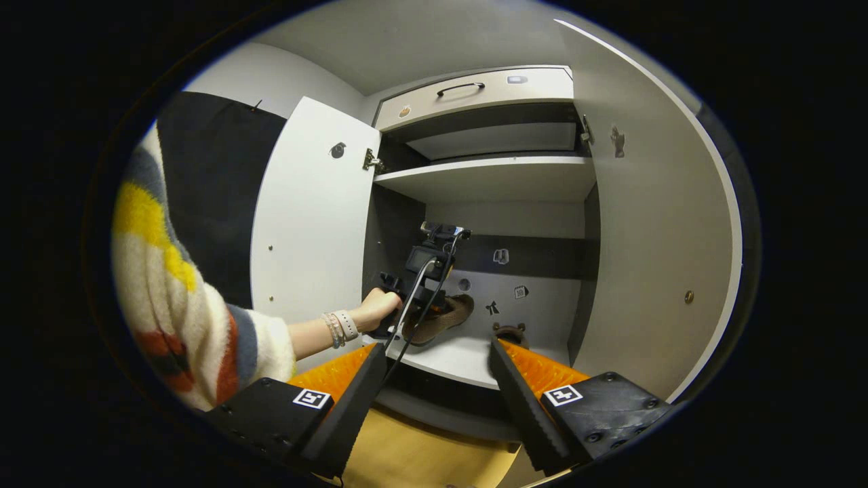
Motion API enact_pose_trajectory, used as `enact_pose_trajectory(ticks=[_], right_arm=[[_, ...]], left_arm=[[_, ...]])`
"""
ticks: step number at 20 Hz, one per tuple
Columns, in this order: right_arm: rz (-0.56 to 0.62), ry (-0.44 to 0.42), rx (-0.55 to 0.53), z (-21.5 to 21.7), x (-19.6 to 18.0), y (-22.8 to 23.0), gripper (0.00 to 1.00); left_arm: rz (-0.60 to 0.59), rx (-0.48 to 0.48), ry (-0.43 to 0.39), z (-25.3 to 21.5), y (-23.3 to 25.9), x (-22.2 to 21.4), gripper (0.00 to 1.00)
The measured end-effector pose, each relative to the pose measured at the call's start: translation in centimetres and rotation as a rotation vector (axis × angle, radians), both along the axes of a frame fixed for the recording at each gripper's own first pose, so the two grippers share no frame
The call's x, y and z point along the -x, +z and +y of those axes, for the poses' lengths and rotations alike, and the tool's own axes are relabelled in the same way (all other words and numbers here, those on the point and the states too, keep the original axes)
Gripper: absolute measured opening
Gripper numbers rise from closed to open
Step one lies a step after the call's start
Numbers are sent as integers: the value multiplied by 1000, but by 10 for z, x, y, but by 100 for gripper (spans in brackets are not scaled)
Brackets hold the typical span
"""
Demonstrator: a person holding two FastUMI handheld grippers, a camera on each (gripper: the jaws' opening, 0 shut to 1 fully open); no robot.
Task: Grab one shoe with the right hand and put it into the shoe cabinet, grab the other shoe with the left hand and put it into the shoe cabinet; then close the right door with the right hand and the left door with the left hand.
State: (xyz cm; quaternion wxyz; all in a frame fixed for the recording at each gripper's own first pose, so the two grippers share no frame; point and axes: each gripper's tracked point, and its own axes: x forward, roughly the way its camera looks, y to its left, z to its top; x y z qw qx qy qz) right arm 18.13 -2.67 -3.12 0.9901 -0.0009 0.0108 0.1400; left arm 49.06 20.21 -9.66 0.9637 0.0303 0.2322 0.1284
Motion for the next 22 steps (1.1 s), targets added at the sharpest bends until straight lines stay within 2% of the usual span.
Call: enact_pose_trajectory(ticks=[3,5,6,8,11,12,13,14,18,22], right_arm=[[15,-14,0,-5,-5,-5,98],[11,-12,-6,-5,-7,-3,95],[9,-10,-8,-5,-8,-2,98],[3,-6,-11,-4,-9,-1,98],[15,-4,-13,-4,-13,-5,98],[19,-5,-14,-5,-14,-6,98],[18,-6,-17,-5,-14,-5,98],[16,-6,-21,-5,-15,-4,98],[6,2,-36,2,-17,0,98],[-1,1,-34,11,-12,5,98]], left_arm=[[-12,35,-25,-8,-7,-9,12],[-2,30,-24,-7,-10,-9,24],[3,25,-24,-6,-11,-9,27],[11,22,-29,-6,-12,-8,33],[33,14,-40,-5,-16,-4,67],[38,1,-36,-3,-16,-1,76],[42,-23,-27,3,-15,2,81],[50,-49,-15,9,-14,7,92],[-14,-10,-45,1,10,25,96],[-138,28,-144,-34,55,58,96]])
